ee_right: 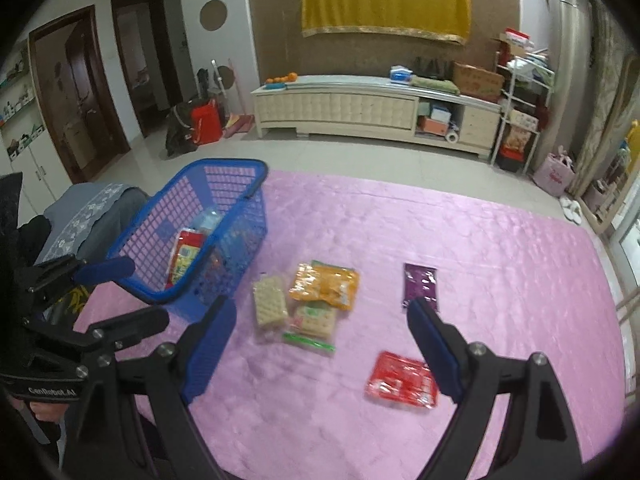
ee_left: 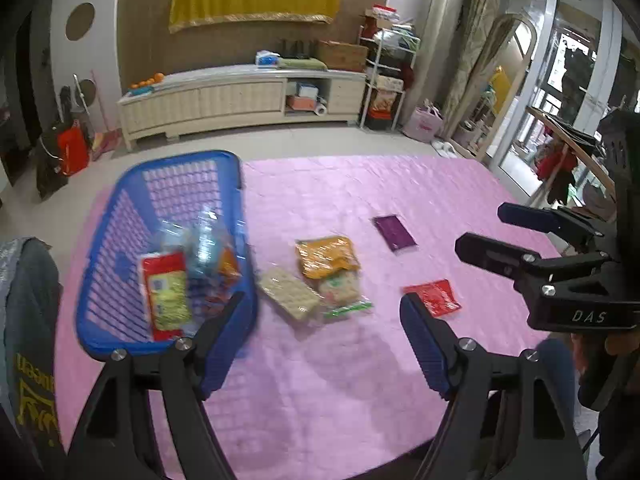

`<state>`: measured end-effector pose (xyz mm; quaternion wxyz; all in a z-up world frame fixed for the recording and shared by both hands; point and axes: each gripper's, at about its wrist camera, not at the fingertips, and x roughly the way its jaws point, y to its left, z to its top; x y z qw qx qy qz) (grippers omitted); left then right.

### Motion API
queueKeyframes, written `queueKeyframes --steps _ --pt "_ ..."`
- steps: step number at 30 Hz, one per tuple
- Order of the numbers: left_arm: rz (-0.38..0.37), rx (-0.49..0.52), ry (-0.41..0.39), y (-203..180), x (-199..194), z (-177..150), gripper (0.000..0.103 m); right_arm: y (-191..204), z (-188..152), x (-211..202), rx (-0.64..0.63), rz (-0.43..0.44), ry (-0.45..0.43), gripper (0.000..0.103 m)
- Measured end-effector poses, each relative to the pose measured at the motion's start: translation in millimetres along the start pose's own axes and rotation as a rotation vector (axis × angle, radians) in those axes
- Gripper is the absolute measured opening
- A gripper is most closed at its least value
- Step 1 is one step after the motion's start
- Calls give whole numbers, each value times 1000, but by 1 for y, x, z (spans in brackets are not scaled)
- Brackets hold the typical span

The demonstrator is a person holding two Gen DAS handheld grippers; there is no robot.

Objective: Organize snacks
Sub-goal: 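Reach the left gripper to the small red packet and grasp it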

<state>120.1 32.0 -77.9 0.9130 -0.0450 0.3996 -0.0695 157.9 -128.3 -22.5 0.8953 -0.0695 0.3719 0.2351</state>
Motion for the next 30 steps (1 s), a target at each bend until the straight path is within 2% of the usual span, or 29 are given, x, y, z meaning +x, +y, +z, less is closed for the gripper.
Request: queueKeyframes --steps 5,9,18,24,30 --pt "-13 6 22 -23 17 -6 75 -23 -13 -3 40 -48 -5 90" --pt "-23 0 40 -36 28 -12 75 -40 -23 1 62 -42 9 90" --pt "-26 -13 117 -56 64 -21 75 -80 -53 24 103 -36 101 90" --pt "-50 89 155 -80 88 -20 75 -101 -72 31 117 -55 144 90" --pt "-128 218 183 -103 112 -15 75 -123 -90 37 145 -95 185 90"
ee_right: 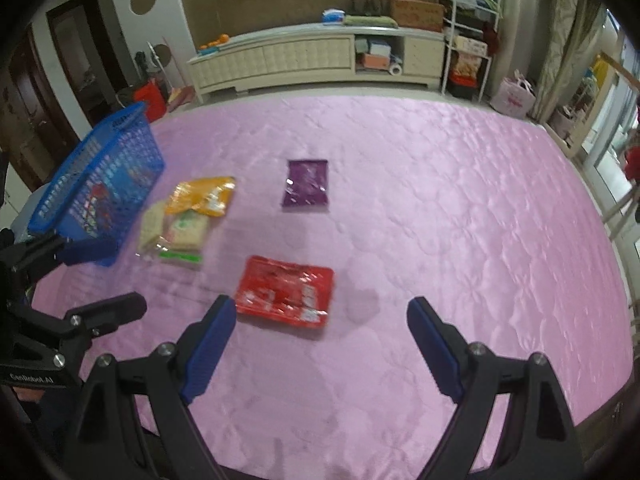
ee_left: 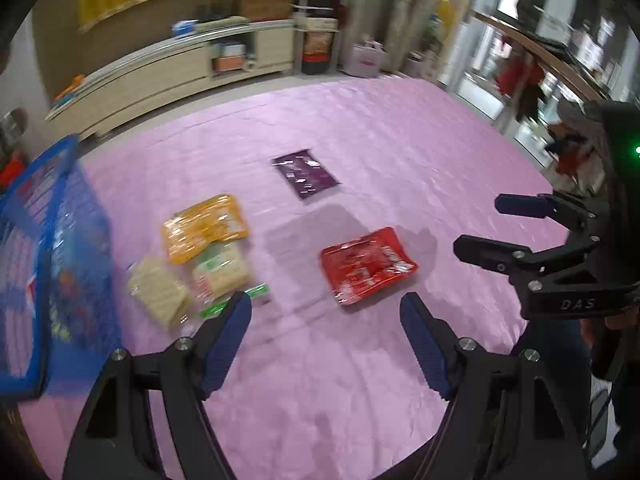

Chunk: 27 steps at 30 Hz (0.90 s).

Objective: Organize snacks
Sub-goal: 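Reach the left gripper to the small red packet and grasp it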

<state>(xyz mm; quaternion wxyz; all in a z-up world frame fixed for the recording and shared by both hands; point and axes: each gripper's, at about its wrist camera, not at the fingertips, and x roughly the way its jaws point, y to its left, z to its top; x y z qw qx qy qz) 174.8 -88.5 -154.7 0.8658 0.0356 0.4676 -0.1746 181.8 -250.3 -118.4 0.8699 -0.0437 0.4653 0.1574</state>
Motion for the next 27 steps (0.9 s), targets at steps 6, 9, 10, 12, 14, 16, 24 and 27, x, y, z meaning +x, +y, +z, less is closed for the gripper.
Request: queueKeyframes --steps 6,9,10,12,14,16,24,27 --pt "-36 199 46 -20 28 11 75 -15 -12 7 -30 -49 27 90" --pt "-66 274 80 -28 45 13 75 -23 -16 12 -43 -74 34 90" --pt "-68 290 87 -29 48 14 75 -26 -17 14 -37 -85 42 90" --pt "-74 320 111 -31 59 15 75 -30 -18 21 -27 -95 56 90" --pt "-75 361 144 -34 72 15 75 -35 -19 29 -11 -97 72 90" --pt "-60 412 162 -37 84 15 75 -39 -20 35 4 -89 86 90" --pt "-90 525 210 -45 112 25 75 -47 -21 48 2 -69 105 90" --pt "-107 543 213 -48 119 33 76 -50 -19 50 0 -61 109 90"
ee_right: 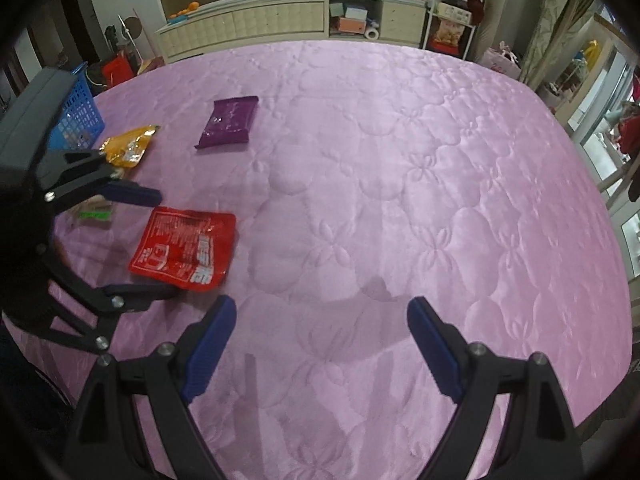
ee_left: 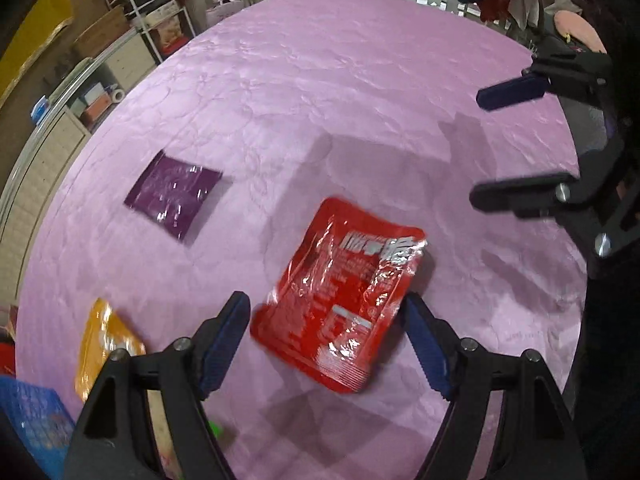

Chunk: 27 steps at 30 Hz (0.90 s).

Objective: Organize snacks
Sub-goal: 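Reach the left gripper to the small red packet and grasp it, then grasp the purple packet with the right gripper while the left gripper holds the red packet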

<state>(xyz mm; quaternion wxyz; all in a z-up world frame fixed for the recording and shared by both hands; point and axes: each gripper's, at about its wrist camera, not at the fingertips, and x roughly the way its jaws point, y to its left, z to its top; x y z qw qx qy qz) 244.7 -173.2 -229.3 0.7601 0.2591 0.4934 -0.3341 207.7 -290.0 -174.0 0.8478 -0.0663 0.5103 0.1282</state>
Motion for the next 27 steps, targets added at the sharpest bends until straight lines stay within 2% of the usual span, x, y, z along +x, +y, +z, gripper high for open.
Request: queueKeyframes --steps 4,8,10,11,12,13,14,19,27 --pt "-31 -10 6 5 4 9 76 -4 2 2 0 16 1 90" --pt "-83 -98 -3 13 5 9 76 -9 3 3 20 32 -5 90" --pt "-64 -134 -3 16 3 9 66 -10 4 4 27 33 -8 90" --pt "-45 -148 0 17 2 9 53 -11 4 4 30 33 -9 90" --pt "-50 -167 4 18 -1 8 47 -11 4 4 33 35 -9 90" --pt "-80 -197 7 21 -1 8 44 -10 4 5 37 40 -9 90" --pt "-115 -225 8 23 -2 7 35 -10 4 4 41 45 -10 90" --pt "-97 -265 9 18 -5 3 22 -6 6 4 51 54 -14 90" --pt "-15 -307 -21 -3 -14 -3 18 1 18 9 67 83 5 90"
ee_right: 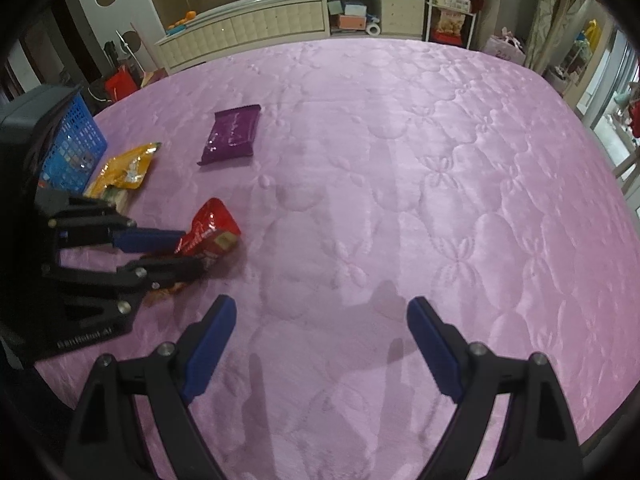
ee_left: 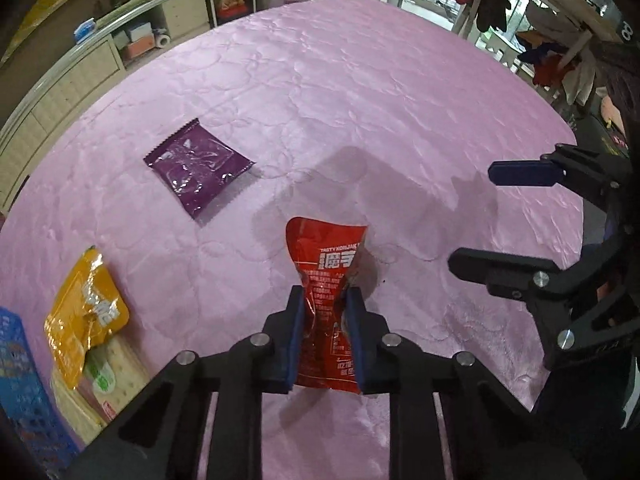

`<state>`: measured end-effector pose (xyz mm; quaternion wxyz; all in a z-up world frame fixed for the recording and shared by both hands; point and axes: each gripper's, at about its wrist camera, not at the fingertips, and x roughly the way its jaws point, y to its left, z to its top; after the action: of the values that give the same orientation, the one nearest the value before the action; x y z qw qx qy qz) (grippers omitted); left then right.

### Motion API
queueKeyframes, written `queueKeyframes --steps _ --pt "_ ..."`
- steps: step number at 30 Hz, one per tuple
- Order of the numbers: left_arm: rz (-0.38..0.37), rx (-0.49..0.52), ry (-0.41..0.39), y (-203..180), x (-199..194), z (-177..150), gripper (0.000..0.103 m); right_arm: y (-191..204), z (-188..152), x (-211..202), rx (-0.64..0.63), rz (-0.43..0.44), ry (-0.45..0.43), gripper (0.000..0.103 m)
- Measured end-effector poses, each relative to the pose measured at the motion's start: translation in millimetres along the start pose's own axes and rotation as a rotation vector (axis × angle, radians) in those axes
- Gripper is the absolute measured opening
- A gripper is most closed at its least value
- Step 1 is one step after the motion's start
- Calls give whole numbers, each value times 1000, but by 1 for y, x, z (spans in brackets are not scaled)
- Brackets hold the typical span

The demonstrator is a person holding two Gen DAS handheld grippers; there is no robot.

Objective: Organize snacks
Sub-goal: 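Grasp the purple packet with the right gripper while the left gripper holds the red packet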

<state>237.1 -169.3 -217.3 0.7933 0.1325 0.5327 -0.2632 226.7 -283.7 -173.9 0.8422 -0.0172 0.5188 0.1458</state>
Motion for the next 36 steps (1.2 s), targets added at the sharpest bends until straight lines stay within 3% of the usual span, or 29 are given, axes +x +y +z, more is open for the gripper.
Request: queueKeyframes --steps 6,14,21,31,36 --pt "48 -94 -100 15 -32 -2 18 13 22 -9 -36 10 -36 90" --pt "186 -236 -214 57 -83 -12 18 36 67 0 -74 46 -65 90" --pt "256 -338 -218 93 -86 -9 19 58 104 32 -83 94 -37 90" --pt "289 -353 -188 113 -63 -1 19 71 130 87 -90 -5 20 86" --pt "302 -352 -181 120 -58 -6 19 78 134 101 -106 11 46 84"
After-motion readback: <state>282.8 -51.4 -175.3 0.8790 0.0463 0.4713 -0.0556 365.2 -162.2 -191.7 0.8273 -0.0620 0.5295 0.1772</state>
